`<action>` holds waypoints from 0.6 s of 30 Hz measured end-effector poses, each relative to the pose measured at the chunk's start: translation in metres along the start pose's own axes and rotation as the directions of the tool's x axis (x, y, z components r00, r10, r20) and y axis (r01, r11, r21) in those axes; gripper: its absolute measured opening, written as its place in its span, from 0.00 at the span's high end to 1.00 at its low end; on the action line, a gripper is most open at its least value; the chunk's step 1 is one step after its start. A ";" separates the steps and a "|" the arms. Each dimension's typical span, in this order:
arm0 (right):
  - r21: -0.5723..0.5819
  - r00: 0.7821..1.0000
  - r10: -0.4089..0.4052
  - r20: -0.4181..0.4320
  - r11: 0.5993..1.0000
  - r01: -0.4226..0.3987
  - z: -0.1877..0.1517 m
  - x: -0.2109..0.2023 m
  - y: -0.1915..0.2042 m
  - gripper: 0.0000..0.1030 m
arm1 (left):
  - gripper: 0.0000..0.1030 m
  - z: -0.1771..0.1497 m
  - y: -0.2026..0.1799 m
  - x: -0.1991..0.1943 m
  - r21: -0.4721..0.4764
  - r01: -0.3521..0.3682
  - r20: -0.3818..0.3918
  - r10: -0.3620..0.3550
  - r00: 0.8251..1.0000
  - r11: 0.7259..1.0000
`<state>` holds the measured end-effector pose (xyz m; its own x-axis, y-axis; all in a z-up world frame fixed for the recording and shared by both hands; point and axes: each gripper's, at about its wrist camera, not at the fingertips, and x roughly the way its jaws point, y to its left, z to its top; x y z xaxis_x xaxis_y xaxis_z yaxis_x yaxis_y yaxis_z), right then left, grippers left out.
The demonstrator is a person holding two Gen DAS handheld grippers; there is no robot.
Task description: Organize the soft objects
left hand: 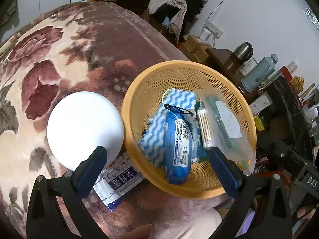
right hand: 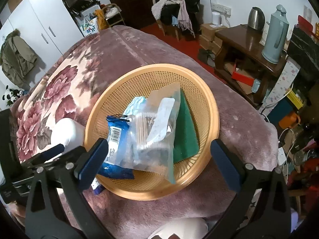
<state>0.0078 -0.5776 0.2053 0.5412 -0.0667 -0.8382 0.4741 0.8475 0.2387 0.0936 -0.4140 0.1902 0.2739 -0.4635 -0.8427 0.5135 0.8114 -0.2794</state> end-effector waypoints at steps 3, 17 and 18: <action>-0.015 1.000 -0.008 -0.001 1.000 0.008 -0.001 0.002 0.005 0.00 | 0.01 -0.001 0.001 -0.005 0.012 -0.008 0.020 0.008 1.000 1.000; -0.065 1.000 0.001 0.015 0.998 0.000 -0.016 0.004 0.035 0.00 | 0.02 -0.010 0.026 -0.023 -0.002 -0.016 0.052 0.016 0.998 1.000; -0.067 1.000 0.001 0.017 0.998 0.000 -0.017 0.004 0.037 0.00 | 0.02 -0.011 0.029 -0.024 -0.005 -0.016 0.052 0.016 0.999 1.000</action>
<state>0.0159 -0.5372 0.2024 0.5535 -0.0750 -0.8295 0.4264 0.8810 0.2049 0.0928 -0.3752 0.1976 0.3243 -0.4684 -0.8218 0.5050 0.8204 -0.2683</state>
